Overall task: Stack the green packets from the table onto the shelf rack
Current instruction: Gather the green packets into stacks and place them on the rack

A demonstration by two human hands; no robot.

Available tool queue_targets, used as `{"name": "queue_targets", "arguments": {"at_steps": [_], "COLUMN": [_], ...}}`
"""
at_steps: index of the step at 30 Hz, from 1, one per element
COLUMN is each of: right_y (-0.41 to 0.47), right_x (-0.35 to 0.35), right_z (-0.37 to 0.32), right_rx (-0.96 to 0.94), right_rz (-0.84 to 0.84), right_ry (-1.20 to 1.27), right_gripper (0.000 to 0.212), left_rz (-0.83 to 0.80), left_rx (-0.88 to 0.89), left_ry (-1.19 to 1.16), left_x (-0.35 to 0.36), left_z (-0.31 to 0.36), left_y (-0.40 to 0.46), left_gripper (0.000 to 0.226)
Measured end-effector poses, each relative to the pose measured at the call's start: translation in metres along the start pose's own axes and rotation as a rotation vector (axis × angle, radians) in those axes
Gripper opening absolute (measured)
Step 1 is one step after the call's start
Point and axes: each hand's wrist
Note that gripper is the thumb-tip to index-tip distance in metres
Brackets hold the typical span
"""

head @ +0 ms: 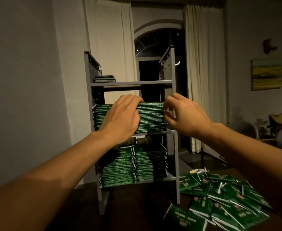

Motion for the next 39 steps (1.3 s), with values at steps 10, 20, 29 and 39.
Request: {"name": "queue_targets", "arguments": {"at_steps": [10,20,29,39], "right_y": [-0.075,-0.171,-0.22,-0.23], "right_x": [-0.048,-0.052,0.015,0.104], "right_z": [-0.003,0.06,0.125,0.169], "right_rx": [0.097,0.265,0.498,0.477], "right_rz": [-0.303,-0.508,-0.843,-0.987], "right_ry": [-0.017,-0.08,0.008,-0.015], "right_gripper": [0.016,0.026,0.073,0.082], "left_rz": [-0.227,-0.495,-0.822,-0.824], "left_rx": [-0.055,-0.138,-0.298,-0.609], "left_ry": [-0.157,-0.27,-0.361,-0.433], "left_x": [0.008,0.084,0.191,0.293], "left_z": [0.069,0.124,0.151,0.141], "left_y": [-0.045,-0.082,-0.084,-0.079], "left_gripper": [0.03,0.044,0.07,0.073]}}
Point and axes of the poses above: each hand's wrist, its own y-axis towards the middle knuckle, its own x-axis out of the palm, z = x × y, and after that the axes turned 10 degrees about -y, right-handed
